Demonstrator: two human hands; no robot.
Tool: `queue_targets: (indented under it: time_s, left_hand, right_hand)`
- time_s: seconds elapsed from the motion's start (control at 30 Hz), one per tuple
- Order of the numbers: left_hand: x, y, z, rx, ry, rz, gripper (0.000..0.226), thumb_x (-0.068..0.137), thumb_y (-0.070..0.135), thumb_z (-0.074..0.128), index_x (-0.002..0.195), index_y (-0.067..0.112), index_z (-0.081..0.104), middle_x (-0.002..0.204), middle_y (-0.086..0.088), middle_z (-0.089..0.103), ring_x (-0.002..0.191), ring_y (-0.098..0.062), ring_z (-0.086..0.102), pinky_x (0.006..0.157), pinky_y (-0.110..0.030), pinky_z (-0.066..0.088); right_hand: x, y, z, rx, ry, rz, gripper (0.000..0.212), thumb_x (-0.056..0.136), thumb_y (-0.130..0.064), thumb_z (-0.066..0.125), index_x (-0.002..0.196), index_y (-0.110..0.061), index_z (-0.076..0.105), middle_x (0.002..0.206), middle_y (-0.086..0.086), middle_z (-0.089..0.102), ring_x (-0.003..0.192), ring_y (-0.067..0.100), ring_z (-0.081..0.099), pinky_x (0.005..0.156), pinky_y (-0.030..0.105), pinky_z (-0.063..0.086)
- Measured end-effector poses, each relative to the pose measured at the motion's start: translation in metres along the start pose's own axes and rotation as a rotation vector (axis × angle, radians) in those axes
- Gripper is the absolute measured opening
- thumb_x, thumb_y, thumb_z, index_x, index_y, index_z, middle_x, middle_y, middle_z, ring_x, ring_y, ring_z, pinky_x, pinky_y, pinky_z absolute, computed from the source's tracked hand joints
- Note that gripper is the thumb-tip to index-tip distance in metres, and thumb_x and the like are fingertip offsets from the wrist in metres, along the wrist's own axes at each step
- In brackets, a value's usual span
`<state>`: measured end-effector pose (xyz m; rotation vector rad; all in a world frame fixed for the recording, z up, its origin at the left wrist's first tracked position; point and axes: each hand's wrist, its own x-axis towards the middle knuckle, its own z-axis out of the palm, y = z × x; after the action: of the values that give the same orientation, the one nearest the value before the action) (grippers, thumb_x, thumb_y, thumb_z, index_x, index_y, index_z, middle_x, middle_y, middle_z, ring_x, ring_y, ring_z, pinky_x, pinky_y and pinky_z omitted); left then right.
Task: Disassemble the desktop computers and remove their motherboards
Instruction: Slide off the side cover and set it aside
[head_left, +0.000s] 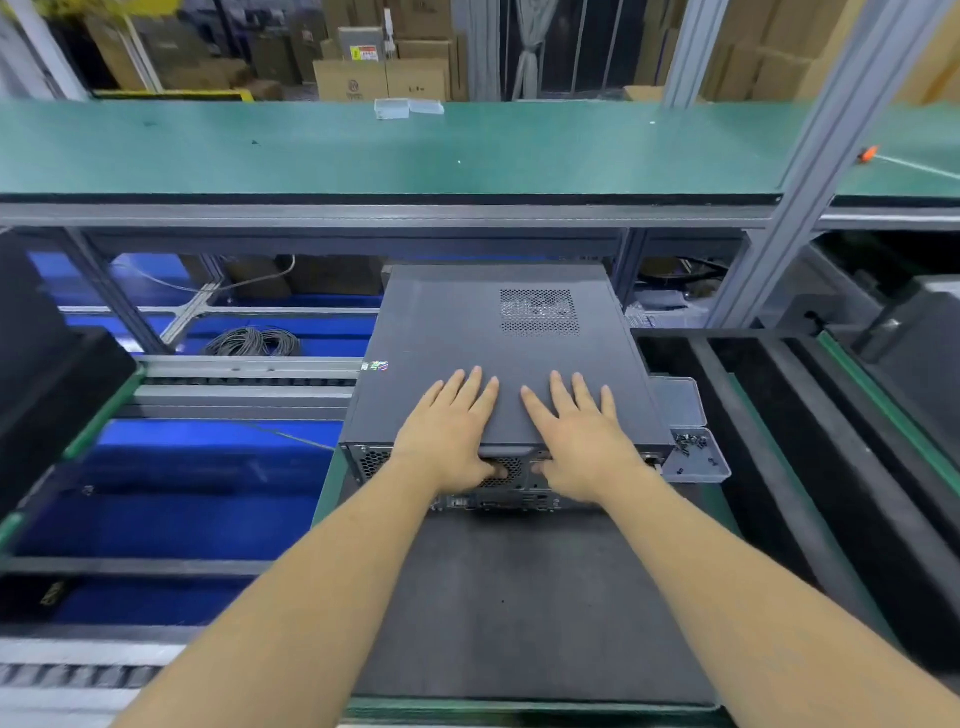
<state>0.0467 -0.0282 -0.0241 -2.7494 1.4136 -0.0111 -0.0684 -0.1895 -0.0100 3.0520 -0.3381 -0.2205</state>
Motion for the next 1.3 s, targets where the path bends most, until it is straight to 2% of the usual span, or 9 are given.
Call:
queue_targets:
  time_s: [0.3, 0.47, 0.63, 0.73, 0.8, 0.97, 1.13, 1.2, 1.3]
  left_hand:
    - [-0.018, 0.014, 0.011, 0.000, 0.113, -0.034, 0.096, 0.083, 0.046, 0.059, 0.160, 0.020, 0.007, 0.167, -0.006, 0.007, 0.154, -0.025, 0.008, 0.125, -0.038, 0.008]
    - [-0.017, 0.014, 0.004, 0.017, 0.082, -0.042, 0.092, 0.088, 0.049, 0.058, 0.160, 0.021, 0.007, 0.167, -0.007, 0.008, 0.153, -0.026, 0.009, 0.124, -0.040, 0.009]
    - [-0.026, 0.009, -0.012, 0.114, 0.088, 0.053, 0.075, 0.096, 0.043, 0.055, 0.158, 0.019, 0.020, 0.164, -0.008, 0.021, 0.149, -0.032, 0.023, 0.122, -0.044, 0.019]
    - [-0.024, 0.002, -0.044, 0.065, 0.401, 0.156, 0.056, 0.076, 0.013, 0.078, 0.130, 0.009, 0.064, 0.131, -0.015, 0.064, 0.116, -0.036, 0.063, 0.097, -0.047, 0.052]
    - [-0.017, 0.001, -0.071, 0.119, 0.550, 0.200, 0.037, 0.063, 0.001, 0.078, 0.100, 0.009, 0.075, 0.094, -0.009, 0.075, 0.081, -0.031, 0.072, 0.070, -0.040, 0.057]
    - [-0.005, 0.013, -0.129, 0.207, 0.821, 0.115, 0.025, 0.066, -0.004, 0.070, 0.079, 0.017, 0.069, 0.071, 0.002, 0.065, 0.067, -0.026, 0.061, 0.080, -0.038, 0.049]
    - [0.014, 0.033, -0.186, 0.071, 1.144, 0.078, 0.034, 0.076, -0.001, 0.066, 0.100, 0.022, 0.076, 0.126, -0.009, 0.066, 0.122, -0.035, 0.058, 0.110, -0.054, 0.037]
    - [0.021, 0.056, -0.210, -0.189, 1.152, -0.002, 0.073, 0.074, -0.011, 0.056, 0.137, 0.026, 0.060, 0.153, -0.016, 0.042, 0.143, -0.040, 0.035, 0.116, -0.052, 0.029]
    - [0.039, 0.102, -0.234, -0.671, 1.094, 0.065, 0.102, 0.070, -0.026, 0.046, 0.156, 0.026, 0.029, 0.165, -0.020, 0.007, 0.152, -0.038, 0.007, 0.103, -0.031, 0.042]
  right_hand:
    - [-0.022, -0.014, 0.020, -0.082, 0.129, 0.051, 0.078, 0.100, -0.036, 0.052, 0.159, -0.021, 0.003, 0.165, 0.014, 0.009, 0.151, 0.039, 0.011, 0.120, 0.058, 0.014]
    - [-0.019, -0.012, 0.010, -0.073, 0.119, 0.046, 0.073, 0.101, -0.043, 0.049, 0.159, -0.022, 0.010, 0.164, 0.013, 0.016, 0.150, 0.037, 0.017, 0.119, 0.055, 0.020]
    - [-0.036, -0.012, -0.003, -0.128, 0.178, 0.008, 0.061, 0.101, -0.043, 0.050, 0.152, -0.014, 0.035, 0.154, 0.017, 0.039, 0.141, 0.037, 0.038, 0.112, 0.051, 0.037]
    - [-0.039, -0.010, -0.027, -0.162, 0.476, -0.014, 0.046, 0.082, -0.028, 0.079, 0.122, -0.009, 0.068, 0.115, 0.015, 0.071, 0.103, 0.035, 0.068, 0.082, 0.046, 0.056]
    - [-0.028, -0.009, -0.059, -0.109, 0.562, 0.064, 0.049, 0.070, -0.011, 0.082, 0.117, -0.010, 0.068, 0.095, 0.010, 0.072, 0.081, 0.034, 0.068, 0.069, 0.040, 0.051]
    - [-0.015, -0.002, -0.124, -0.151, 0.545, 0.209, 0.020, 0.078, -0.002, 0.065, 0.094, -0.012, 0.061, 0.074, 0.006, 0.063, 0.065, 0.032, 0.061, 0.052, 0.032, 0.032]
    - [-0.028, 0.009, -0.150, 0.047, 0.833, 0.427, 0.013, 0.080, -0.001, 0.066, 0.083, -0.009, 0.057, 0.065, 0.012, 0.063, 0.051, 0.034, 0.054, 0.051, 0.027, 0.020]
    - [-0.035, 0.020, -0.162, 0.112, 0.950, 0.507, 0.019, 0.076, 0.001, 0.066, 0.078, -0.010, 0.051, 0.061, 0.015, 0.058, 0.050, 0.034, 0.048, 0.051, 0.027, 0.017]
    - [-0.055, 0.046, -0.177, 0.030, 0.946, 0.640, 0.032, 0.074, 0.004, 0.065, 0.078, -0.013, 0.039, 0.059, 0.009, 0.043, 0.051, 0.030, 0.038, 0.049, 0.024, 0.011]
